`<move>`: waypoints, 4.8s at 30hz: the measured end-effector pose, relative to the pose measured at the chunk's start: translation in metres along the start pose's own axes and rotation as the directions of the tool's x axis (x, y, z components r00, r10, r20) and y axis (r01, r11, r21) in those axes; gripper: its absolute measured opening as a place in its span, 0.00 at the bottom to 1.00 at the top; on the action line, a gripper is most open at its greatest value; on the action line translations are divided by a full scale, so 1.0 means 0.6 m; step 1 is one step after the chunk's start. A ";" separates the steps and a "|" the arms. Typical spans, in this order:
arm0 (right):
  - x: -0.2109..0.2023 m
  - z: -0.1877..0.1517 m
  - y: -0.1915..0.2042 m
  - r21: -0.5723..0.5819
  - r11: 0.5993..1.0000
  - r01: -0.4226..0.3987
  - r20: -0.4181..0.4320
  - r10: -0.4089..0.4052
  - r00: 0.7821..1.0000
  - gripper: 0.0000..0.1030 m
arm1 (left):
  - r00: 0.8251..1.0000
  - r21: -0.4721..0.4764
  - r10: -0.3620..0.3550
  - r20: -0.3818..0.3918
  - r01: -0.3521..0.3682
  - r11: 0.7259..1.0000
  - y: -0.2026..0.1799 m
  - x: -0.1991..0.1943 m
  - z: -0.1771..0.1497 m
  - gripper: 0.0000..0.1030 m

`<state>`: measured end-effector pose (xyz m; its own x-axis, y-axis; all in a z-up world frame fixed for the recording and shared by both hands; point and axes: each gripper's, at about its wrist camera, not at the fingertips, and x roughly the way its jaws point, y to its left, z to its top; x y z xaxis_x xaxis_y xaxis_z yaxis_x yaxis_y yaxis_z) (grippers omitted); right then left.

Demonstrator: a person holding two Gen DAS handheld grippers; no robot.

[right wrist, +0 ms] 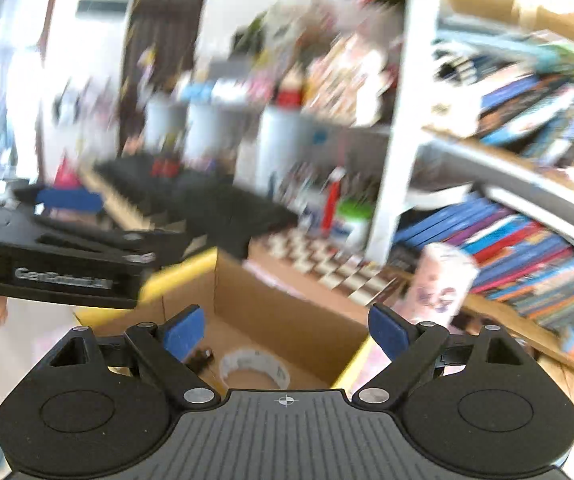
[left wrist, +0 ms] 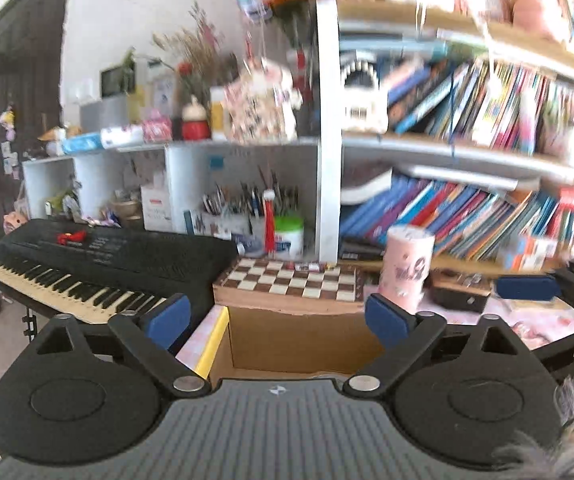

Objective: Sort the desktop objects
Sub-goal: 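Open the right gripper to drop the tape while the left gripper releases the clip into the box, then withdraw both tools from the box back toward the mat, then grasp the blue wrapped item with the right gripper while the left gripper grasps the spray bottle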

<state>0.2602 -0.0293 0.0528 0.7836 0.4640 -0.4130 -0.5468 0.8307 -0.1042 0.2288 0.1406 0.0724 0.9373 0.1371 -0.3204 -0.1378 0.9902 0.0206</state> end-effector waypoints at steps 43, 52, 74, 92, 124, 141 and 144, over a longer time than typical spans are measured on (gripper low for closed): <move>-0.347 -0.256 0.127 0.354 0.797 0.489 -0.304 -0.396 0.866 0.95 | 0.952 0.015 -0.188 -0.240 0.197 0.980 -0.063 -0.308 -0.255 1.00; -0.381 -0.282 0.089 0.374 0.725 0.578 -0.371 -0.454 0.810 0.94 | 0.924 0.030 -0.269 -0.270 0.287 0.957 -0.121 -0.295 -0.255 1.00; -0.374 -0.321 -0.020 0.407 0.666 0.625 -0.452 -0.448 0.772 0.94 | 0.887 0.069 -0.308 -0.343 0.350 0.934 -0.235 -0.229 -0.253 1.00; -0.294 -0.343 -0.195 0.373 0.742 0.557 -0.509 -0.339 0.791 0.94 | 0.870 0.020 -0.230 -0.436 0.265 0.964 -0.377 -0.112 -0.245 1.00; -0.093 -0.379 -0.382 0.289 0.884 0.369 -0.452 -0.213 0.866 0.39 | 0.867 -0.056 -0.089 -0.490 0.071 0.996 -0.504 0.100 -0.208 0.98; -0.169 -0.365 -0.401 0.297 0.900 0.320 -0.384 -0.194 0.903 0.38 | 0.817 0.044 -0.027 -0.576 0.064 0.997 -0.571 0.186 -0.246 0.32; -0.166 -0.366 -0.398 0.303 0.903 0.304 -0.387 -0.175 0.905 0.38 | 0.833 0.144 0.010 -0.553 0.083 0.986 -0.571 0.181 -0.248 0.32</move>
<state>0.2477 -0.3415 -0.0798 0.6910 0.1554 -0.7059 -0.1661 0.9846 0.0543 0.3301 -0.1874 -0.1106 0.6026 0.1109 -0.7903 -0.0118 0.9914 0.1300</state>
